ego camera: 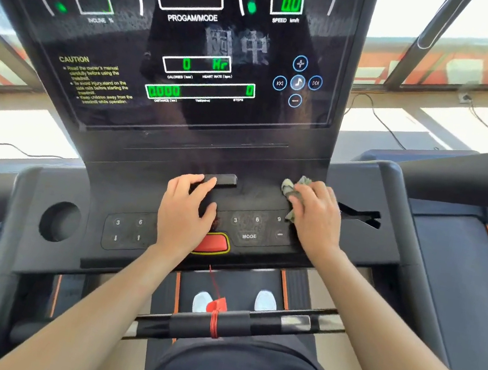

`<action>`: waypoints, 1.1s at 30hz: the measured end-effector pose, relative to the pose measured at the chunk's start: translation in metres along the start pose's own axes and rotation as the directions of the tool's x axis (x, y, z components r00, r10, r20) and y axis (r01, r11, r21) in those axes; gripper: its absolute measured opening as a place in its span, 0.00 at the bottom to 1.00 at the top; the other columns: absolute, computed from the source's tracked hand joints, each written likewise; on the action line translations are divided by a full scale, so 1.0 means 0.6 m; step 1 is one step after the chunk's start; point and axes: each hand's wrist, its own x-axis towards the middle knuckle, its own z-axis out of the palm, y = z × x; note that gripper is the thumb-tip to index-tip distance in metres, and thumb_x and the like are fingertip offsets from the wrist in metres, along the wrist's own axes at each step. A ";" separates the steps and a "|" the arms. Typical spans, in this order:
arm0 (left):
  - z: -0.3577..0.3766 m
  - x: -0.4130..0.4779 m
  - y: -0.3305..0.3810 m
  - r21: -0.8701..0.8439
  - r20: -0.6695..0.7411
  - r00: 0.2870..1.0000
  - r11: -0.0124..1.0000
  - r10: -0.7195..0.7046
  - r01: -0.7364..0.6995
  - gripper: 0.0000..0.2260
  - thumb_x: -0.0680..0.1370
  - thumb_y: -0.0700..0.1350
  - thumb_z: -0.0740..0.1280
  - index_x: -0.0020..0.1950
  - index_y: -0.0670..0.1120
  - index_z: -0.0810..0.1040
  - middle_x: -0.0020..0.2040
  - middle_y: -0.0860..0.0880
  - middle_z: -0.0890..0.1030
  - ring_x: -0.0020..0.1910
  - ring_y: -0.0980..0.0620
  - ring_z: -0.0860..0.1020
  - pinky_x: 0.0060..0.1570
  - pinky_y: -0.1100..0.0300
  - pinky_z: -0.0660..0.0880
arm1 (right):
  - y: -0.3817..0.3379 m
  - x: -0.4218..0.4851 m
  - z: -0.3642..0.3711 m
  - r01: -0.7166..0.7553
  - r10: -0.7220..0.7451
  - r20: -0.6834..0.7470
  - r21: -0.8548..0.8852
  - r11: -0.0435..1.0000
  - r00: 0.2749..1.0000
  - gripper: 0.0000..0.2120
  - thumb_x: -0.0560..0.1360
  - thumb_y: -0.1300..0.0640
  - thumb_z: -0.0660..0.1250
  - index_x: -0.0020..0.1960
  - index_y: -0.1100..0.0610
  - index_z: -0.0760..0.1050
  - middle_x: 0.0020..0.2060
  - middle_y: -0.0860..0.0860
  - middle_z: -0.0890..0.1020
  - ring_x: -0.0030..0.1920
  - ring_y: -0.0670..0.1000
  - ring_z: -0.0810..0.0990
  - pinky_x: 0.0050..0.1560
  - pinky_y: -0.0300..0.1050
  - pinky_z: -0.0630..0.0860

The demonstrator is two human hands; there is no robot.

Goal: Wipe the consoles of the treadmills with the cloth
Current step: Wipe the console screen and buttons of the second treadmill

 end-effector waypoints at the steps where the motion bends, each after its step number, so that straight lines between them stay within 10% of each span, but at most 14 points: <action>1: 0.002 -0.001 0.002 0.015 -0.008 1.000 1.000 0.004 -0.004 0.19 0.75 0.44 0.73 0.67 0.48 0.80 0.62 0.49 0.77 0.64 0.46 0.72 0.59 0.48 0.75 | 0.001 -0.020 -0.001 -0.016 0.016 -0.019 -0.005 1.000 1.000 0.05 0.76 0.61 0.73 0.50 0.61 0.81 0.43 0.55 0.79 0.42 0.59 0.75 0.44 0.54 0.77; 9: 0.018 -0.001 0.035 0.044 0.031 0.987 0.987 0.155 -0.157 0.19 0.76 0.45 0.72 0.66 0.46 0.80 0.63 0.48 0.78 0.65 0.45 0.73 0.62 0.48 0.73 | -0.047 -0.135 -0.012 0.313 -0.328 0.104 0.139 0.940 0.939 0.07 0.78 0.56 0.67 0.48 0.59 0.82 0.39 0.52 0.78 0.38 0.54 0.73 0.42 0.45 0.75; 17: 0.034 -0.045 0.105 0.133 0.395 0.865 0.913 0.308 -0.386 0.24 0.78 0.58 0.61 0.73 0.56 0.74 0.82 0.49 0.60 0.77 0.38 0.59 0.74 0.40 0.54 | 0.042 -0.126 -0.050 0.030 -0.032 0.057 0.026 0.999 0.998 0.06 0.77 0.57 0.70 0.51 0.59 0.81 0.43 0.52 0.78 0.44 0.57 0.76 0.46 0.49 0.76; 25: 0.015 -0.053 0.094 -0.107 0.276 0.906 0.947 0.322 -0.304 0.09 0.71 0.52 0.66 0.42 0.59 0.87 0.67 0.59 0.79 0.74 0.47 0.66 0.70 0.45 0.57 | 0.040 -0.107 -0.040 -0.050 0.048 0.054 0.047 0.998 0.997 0.08 0.74 0.60 0.74 0.52 0.58 0.81 0.44 0.51 0.79 0.45 0.56 0.76 0.45 0.50 0.77; 33: 0.018 0.002 0.066 0.144 0.237 0.952 0.962 0.194 -0.232 0.24 0.74 0.53 0.68 0.70 0.53 0.77 0.79 0.49 0.67 0.77 0.43 0.63 0.72 0.45 0.57 | -0.007 -0.032 -0.002 0.092 -0.096 0.080 0.063 0.994 0.992 0.11 0.72 0.65 0.73 0.55 0.59 0.82 0.48 0.54 0.82 0.46 0.59 0.77 0.50 0.54 0.79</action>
